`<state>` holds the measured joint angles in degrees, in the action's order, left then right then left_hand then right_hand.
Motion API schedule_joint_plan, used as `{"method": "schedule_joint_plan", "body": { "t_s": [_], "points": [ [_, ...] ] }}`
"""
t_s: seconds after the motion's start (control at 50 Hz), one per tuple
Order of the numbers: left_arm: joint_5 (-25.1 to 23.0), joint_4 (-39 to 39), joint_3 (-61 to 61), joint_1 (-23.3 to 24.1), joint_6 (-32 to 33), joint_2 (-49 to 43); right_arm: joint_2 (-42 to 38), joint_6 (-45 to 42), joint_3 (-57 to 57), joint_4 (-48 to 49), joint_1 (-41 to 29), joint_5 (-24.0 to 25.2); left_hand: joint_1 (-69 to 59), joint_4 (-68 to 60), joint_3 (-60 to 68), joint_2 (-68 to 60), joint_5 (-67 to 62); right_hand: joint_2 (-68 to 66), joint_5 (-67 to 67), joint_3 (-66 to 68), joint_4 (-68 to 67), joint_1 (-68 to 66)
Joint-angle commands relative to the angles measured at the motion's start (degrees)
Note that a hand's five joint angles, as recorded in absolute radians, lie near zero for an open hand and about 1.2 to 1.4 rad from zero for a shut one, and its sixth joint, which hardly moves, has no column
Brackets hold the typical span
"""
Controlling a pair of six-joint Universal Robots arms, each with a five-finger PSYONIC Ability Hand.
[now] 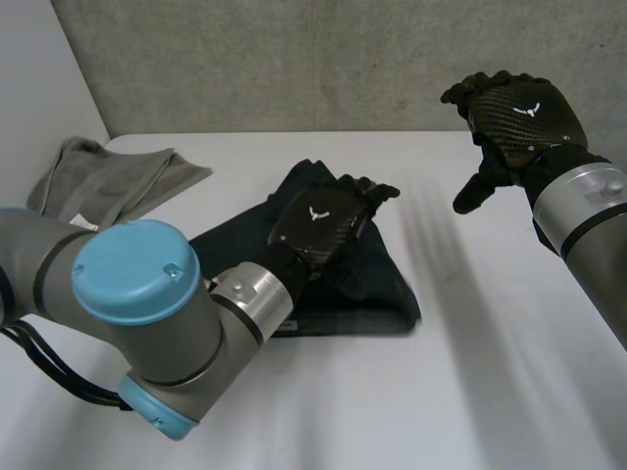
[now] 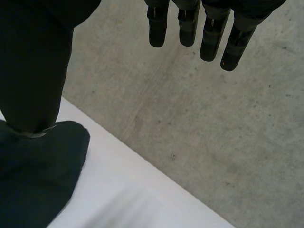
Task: Fold the laundry.
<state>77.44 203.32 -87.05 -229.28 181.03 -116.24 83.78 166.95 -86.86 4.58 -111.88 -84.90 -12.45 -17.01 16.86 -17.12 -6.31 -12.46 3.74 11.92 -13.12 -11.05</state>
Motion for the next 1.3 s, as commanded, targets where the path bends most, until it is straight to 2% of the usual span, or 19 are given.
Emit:
{"method": "schedule_joint_plan", "body": {
  "t_s": [0.02,0.06,0.14,0.26,0.36,0.46,0.6,0.7,0.8,0.88,0.9,0.96,0.98,1.0,1.02,1.04,1.1,1.2,1.3],
  "points": [
    [0.4,-2.0,1.4,-5.3,0.6,3.5,-2.2,-4.6,2.0,-5.5,-0.1,0.2,1.7,6.3,-6.1,6.4,5.6,2.5,-3.7,-1.9,3.1,1.1],
    [0.3,-2.0,0.9,-9.9,1.1,5.9,-4.1,-7.2,3.2,-8.6,-0.7,0.3,1.4,6.0,-5.8,6.1,5.3,2.5,-3.7,-1.9,3.1,1.1],
    [-0.1,-2.9,0.7,-15.3,2.4,8.3,-6.2,-10.9,4.9,-15.6,-0.7,0.3,0.9,5.4,-5.3,5.6,4.7,2.5,-3.7,-1.9,3.1,1.1],
    [-1.0,-7.5,-0.9,-19.3,9.7,8.3,-8.5,-11.7,3.3,-21.8,-1.1,0.6,0.9,5.4,-5.3,5.6,4.7,2.5,-3.7,-1.9,3.1,1.1],
    [-4.0,-9.4,-0.7,-23.2,22.3,3.1,-8.9,-9.1,-3.8,-14.5,-4.6,0.7,0.7,5.3,-5.1,5.4,4.6,2.5,-3.7,-1.9,3.1,1.1],
    [-6.5,-10.0,1.4,-26.3,30.5,-2.7,-9.9,-6.7,-9.6,-6.4,-7.6,0.7,0.2,4.8,-4.6,4.9,4.1,2.5,-3.7,-1.9,3.1,1.1],
    [-6.8,-11.2,4.7,-27.6,33.2,-8.4,-14.9,-0.4,-13.5,2.4,-12.1,0.4,-1.5,3.1,-3.0,3.2,2.4,2.5,-3.7,-1.9,3.1,1.1],
    [-6.9,-11.3,5.7,-27.9,34.0,-10.3,-18.6,0.6,-12.9,5.0,-12.6,0.2,-5.7,-1.1,1.2,-1.0,-1.8,2.5,-3.7,-1.9,3.1,1.1],
    [-6.8,-11.9,7.3,-28.1,36.0,-13.0,-22.1,0.6,-11.0,5.6,-12.7,-0.2,-14.9,-10.3,10.5,-10.2,-11.0,2.5,-3.7,-1.9,3.1,1.1],
    [-6.4,-12.4,8.3,-27.7,37.9,-14.2,-24.8,0.6,-8.9,6.2,-13.8,-1.5,-33.1,-28.5,28.6,-28.4,-29.2,2.5,-3.7,-1.9,3.1,1.1],
    [-6.2,-12.5,8.6,-27.5,38.5,-14.4,-25.6,0.5,-8.1,6.7,-14.2,-2.3,-42.6,-38.0,38.2,-37.9,-38.7,0.8,-2.0,-0.2,1.4,-0.7],
    [-6.2,-12.5,8.6,-27.0,39.0,-14.4,-26.7,0.4,-6.9,7.2,-14.4,-3.2,-55.9,-51.4,51.5,-51.3,-52.1,-16.1,14.8,16.6,-15.4,-17.5],
    [-6.2,-12.4,8.6,-26.7,39.1,-14.2,-27.1,0.4,-6.3,7.5,-14.4,-3.6,-65.3,-60.7,60.9,-60.6,-61.4,-34.3,33.0,34.8,-33.6,-35.7],
    [-6.2,-12.4,8.6,-26.6,39.1,-14.1,-27.0,0.4,-6.0,7.5,-14.4,-3.8,-67.5,-63.0,63.1,-62.9,-63.7,-48.8,47.5,49.3,-48.1,-50.2],
    [-6.2,-12.4,8.6,-26.4,39.0,-14.0,-26.9,0.4,-5.7,7.5,-14.3,-4.0,-67.6,-63.0,63.1,-62.9,-63.7,-61.6,60.3,62.1,-60.9,-63.0],
    [-6.2,-12.5,8.6,-26.1,38.9,-14.0,-26.4,0.4,-5.2,7.6,-14.1,-4.2,-67.6,-63.0,63.1,-62.9,-63.7,-67.5,66.2,68.0,-66.8,-68.9],
    [-6.1,-12.5,8.6,-24.3,38.8,-13.2,-25.1,0.4,-4.8,8.1,-13.7,-4.6,-67.6,-63.0,63.1,-62.9,-63.7,-67.5,66.3,68.1,-66.9,-68.9],
    [-5.1,-12.6,7.2,-22.5,37.6,-4.9,-14.5,-1.6,-4.3,7.6,-13.2,-4.2,-67.6,-63.0,63.1,-62.9,-63.7,-67.5,66.3,68.1,-66.9,-68.9],
    [-4.1,-12.6,4.7,-20.5,29.8,8.8,-6.9,-7.3,-1.7,4.8,-10.3,-4.1,-67.6,-63.0,63.1,-62.9,-63.7,-67.5,66.3,68.1,-66.9,-68.9]
  ]
}}
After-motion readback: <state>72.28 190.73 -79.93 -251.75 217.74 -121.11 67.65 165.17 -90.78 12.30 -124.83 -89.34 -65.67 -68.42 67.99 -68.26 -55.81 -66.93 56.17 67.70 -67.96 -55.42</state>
